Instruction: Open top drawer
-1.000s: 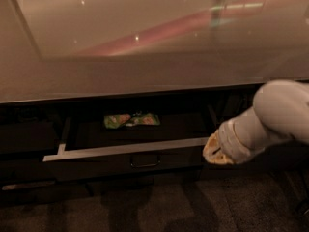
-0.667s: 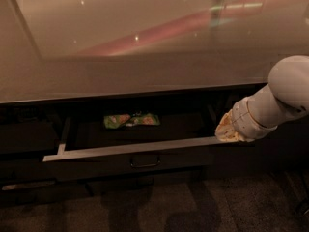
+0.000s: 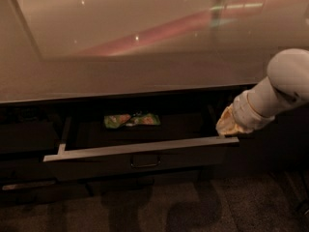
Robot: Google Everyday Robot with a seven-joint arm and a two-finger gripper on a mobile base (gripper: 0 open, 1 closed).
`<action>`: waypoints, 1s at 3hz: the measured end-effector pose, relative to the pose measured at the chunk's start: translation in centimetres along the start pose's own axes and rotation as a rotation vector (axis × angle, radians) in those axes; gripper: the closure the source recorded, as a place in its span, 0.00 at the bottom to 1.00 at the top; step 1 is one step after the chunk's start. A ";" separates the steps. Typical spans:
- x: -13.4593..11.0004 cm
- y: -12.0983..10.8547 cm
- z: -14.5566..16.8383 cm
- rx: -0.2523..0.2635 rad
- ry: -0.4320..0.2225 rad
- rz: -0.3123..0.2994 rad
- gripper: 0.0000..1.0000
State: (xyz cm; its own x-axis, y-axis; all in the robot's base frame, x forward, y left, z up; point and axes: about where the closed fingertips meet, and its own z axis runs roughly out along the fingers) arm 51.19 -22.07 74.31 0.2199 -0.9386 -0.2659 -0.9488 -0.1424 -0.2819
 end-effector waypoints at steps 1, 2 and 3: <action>2.9 -3.6 1.4 -0.027 -0.029 0.072 1.00; 2.9 -3.6 1.4 -0.027 -0.029 0.071 1.00; 2.5 -3.9 2.3 -0.064 -0.021 0.044 1.00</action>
Offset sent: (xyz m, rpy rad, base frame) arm 0.0318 -0.0135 -0.0116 0.0298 0.0531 -0.0402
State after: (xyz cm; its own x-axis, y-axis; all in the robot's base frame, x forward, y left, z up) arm 55.93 -23.10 72.65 0.1814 -0.9378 -0.2959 -0.9702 -0.1215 -0.2098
